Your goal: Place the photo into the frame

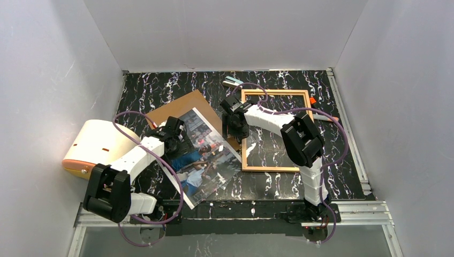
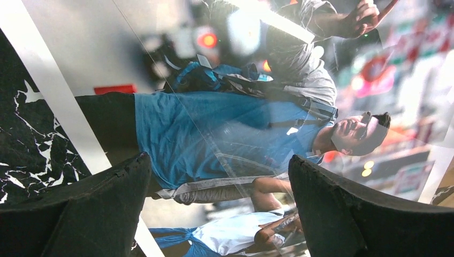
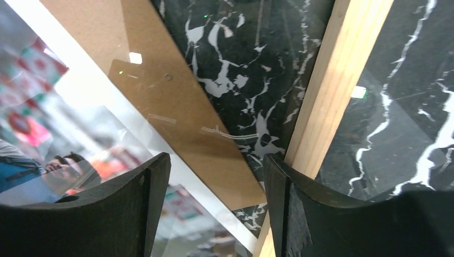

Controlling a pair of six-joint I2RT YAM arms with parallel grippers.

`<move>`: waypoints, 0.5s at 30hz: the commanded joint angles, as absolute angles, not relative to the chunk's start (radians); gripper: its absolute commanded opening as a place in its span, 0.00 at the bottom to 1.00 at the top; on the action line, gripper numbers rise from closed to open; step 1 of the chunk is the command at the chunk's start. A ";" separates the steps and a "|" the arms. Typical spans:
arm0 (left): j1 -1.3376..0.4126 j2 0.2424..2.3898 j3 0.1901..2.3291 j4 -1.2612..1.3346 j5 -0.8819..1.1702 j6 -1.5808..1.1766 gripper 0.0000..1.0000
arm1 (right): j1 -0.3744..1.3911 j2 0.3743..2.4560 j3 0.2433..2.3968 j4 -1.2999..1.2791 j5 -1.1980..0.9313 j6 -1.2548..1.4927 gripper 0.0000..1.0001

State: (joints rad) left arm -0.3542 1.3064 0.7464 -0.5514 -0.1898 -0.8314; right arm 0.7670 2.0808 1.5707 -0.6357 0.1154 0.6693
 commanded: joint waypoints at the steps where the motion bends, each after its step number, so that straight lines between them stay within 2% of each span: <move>1: -0.342 1.307 0.723 -0.553 -0.201 -0.848 0.98 | 0.762 2.090 1.593 -0.680 0.187 0.642 0.74; 6: -0.337 1.286 0.670 -0.485 -0.140 -0.871 0.98 | 0.765 2.096 1.595 -0.618 0.136 0.587 0.78; 15: -0.321 1.191 0.481 -0.218 -0.034 -0.958 0.98 | 0.770 2.188 1.579 -0.651 0.090 0.602 0.78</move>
State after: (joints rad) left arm -0.3275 1.1957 0.5877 -0.3618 -0.1184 -0.8936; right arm 0.7666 2.1098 1.6012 -0.6418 0.1276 0.5964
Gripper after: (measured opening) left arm 0.983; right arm 0.778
